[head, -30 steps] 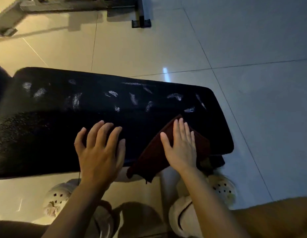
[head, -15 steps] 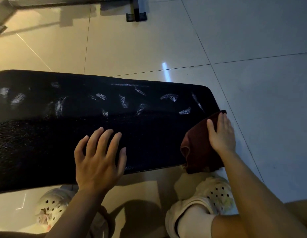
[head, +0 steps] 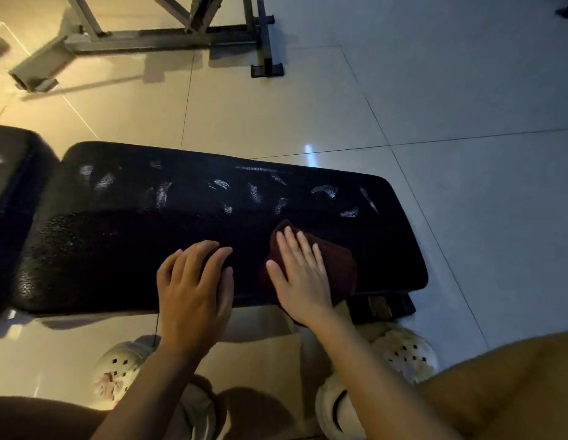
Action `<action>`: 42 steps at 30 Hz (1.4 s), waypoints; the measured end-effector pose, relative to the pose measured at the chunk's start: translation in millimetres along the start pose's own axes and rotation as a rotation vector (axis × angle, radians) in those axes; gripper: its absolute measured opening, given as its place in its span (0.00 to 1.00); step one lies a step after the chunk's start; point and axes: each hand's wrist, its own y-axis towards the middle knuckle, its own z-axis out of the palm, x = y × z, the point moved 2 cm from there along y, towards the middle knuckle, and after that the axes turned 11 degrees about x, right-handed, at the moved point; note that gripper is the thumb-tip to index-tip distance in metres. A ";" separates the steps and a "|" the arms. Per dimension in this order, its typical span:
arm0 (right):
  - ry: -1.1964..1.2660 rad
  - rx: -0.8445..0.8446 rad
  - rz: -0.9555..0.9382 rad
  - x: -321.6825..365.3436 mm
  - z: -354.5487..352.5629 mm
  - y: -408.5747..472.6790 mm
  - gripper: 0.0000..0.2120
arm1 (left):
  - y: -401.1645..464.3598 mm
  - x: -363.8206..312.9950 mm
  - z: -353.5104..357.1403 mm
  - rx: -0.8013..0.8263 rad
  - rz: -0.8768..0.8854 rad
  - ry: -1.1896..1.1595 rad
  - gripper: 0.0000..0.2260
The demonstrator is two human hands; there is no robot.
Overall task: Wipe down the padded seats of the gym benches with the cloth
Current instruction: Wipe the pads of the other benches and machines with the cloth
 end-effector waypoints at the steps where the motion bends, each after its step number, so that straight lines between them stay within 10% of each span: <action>1: 0.016 0.035 -0.071 24.3 4.8 1.9 0.28 | -3.4 4.7 -7.4 -0.015 -0.011 0.013 0.14; 7: 0.042 0.084 -0.267 85.4 15.5 10.9 0.27 | -24.1 46.4 -44.5 -0.053 -0.183 0.108 0.15; 17: -0.088 -0.102 0.257 -28.4 -6.8 10.9 0.30 | -60.4 116.3 -66.2 -0.032 -0.562 -0.008 0.25; 30: -0.248 0.023 -0.491 184.5 41.9 40.9 0.31 | -61.3 123.7 -68.3 -0.033 -0.633 -0.186 0.25; 42: -0.498 0.061 -0.190 -6.2 3.2 0.9 0.53 | -71.0 129.5 -66.9 0.070 -0.552 -0.126 0.27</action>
